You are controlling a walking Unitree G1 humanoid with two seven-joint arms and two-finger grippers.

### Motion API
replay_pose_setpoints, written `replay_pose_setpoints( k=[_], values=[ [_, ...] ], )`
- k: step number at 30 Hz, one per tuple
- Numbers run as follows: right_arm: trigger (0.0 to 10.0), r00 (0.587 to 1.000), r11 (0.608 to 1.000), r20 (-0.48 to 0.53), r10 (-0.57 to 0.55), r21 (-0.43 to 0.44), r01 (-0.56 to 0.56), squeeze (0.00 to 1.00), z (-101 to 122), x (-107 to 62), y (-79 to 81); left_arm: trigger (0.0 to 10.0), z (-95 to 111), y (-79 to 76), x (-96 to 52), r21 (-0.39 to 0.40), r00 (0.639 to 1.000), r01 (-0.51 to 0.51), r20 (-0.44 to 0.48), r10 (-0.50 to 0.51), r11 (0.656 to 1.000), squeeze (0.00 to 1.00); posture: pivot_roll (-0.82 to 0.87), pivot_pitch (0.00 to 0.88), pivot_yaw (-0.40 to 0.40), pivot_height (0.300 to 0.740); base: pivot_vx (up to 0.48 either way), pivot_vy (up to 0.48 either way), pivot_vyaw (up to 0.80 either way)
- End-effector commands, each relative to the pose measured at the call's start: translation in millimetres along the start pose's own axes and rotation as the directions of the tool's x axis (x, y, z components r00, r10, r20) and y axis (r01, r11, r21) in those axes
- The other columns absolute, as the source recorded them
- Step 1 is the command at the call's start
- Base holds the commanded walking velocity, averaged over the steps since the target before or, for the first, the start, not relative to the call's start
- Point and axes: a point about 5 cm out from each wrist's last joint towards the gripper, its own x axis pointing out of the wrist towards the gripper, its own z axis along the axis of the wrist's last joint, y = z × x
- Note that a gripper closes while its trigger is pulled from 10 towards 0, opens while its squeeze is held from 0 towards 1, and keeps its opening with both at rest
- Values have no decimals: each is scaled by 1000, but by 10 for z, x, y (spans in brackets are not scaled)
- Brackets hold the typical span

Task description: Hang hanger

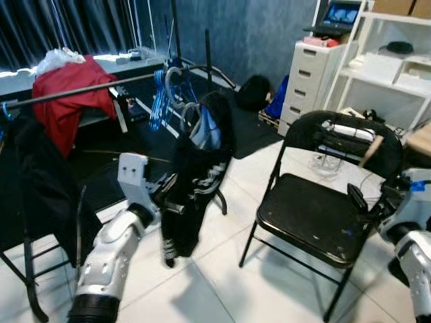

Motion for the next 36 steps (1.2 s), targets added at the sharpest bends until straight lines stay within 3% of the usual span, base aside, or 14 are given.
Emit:
replay_pose_setpoints(
  k=[1, 5, 8, 9, 12, 17, 20, 23, 28, 30, 33, 34, 35, 36],
  values=[
    [10000, 1000, 1000, 1, 12, -14, -12, 0, -34, -30, -2, 10000, 5, 13, 25, 20, 999, -36, 7, 35, 999, 0, -165, 0, 52, 740, 428, 0, 0],
    [10000, 999, 999, -3, 37, -37, -37, 0, -42, -28, 28, 10000, -10, 39, 48, 48, 997, -74, -5, 74, 996, 0, -170, 0, 55, 740, 426, 0, 391],
    [10000, 997, 996, -13, 70, -58, -71, 0, -64, -26, 76, 10000, 13, 271, -18, 157, 977, -207, -16, 213, 966, 0, -164, 0, 57, 740, 419, 0, 788],
    [10000, 997, 996, -13, 70, -58, -71, 0, -64, -26, 76, 10000, 13, 271, -18, 157, 977, -207, -16, 213, 966, 0, -164, 0, 57, 740, 416, 0, 788],
    [10000, 997, 995, -10, 81, -58, -81, 0, -70, -18, 89, 10000, 90, 511, -148, 159, 951, -307, 16, 308, 938, 0, -157, 0, 57, 740, 428, 0, 788],
    [10000, 995, 993, -8, 103, -58, -103, 0, -77, -7, 115, 10000, 293, 755, -349, 135, 938, -344, 87, 335, 929, 0, -151, 0, 55, 740, 469, 0, 788],
    [10000, 991, 990, -20, 133, -48, -134, 0, -95, 4, 135, 10000, 346, 969, -558, 190, 920, -391, 82, 382, 901, 0, -139, 0, 51, 740, 480, 0, 788],
    [10000, 989, 988, -31, 145, -45, -146, 0, -107, 9, 142, 10000, 339, 1039, -630, 211, 912, -409, 68, 404, 888, 0, -139, 0, 51, 740, 480, 0, 788],
    [10000, 995, 995, -45, 91, -36, -93, 0, -126, 35, 86, 10000, 287, 849, -587, 268, 957, -282, 13, 290, 921, 0, -135, 0, 49, 740, 435, 0, 0],
    [10000, 996, 996, -53, 75, -37, -77, 0, -135, 47, 69, 10000, 215, 496, -472, 302, 994, -48, -74, 74, 952, 0, -138, 0, 49, 740, 315, 0, 0],
    [10000, 996, 997, -56, 66, -37, -68, 0, -138, 54, 59, 10000, 17, 65, -402, 279, 954, 226, -259, -154, 933, 0, -138, 0, 50, 740, 91, 0, 0],
    [10000, 996, 997, -56, 66, -37, -68, 0, -138, 54, 59, 10000, 17, 65, -402, 279, 954, 226, -259, -154, 933, 0, -138, 0, 50, 740, 0, 0, 0],
    [10000, 996, 997, -55, 64, -36, -67, 0, -138, 56, 58, 10000, -126, -72, -407, 258, 908, 304, -371, -196, 917, 0, -138, 0, 50, 740, 0, 0, 0],
    [10000, 996, 997, -55, 64, -36, -67, 0, -138, 56, 58, 10000, -126, -72, -407, 258, 908, 304, -371, -196, 917, 0, -138, 0, 50, 740, 0, 0, 0]
  ],
)
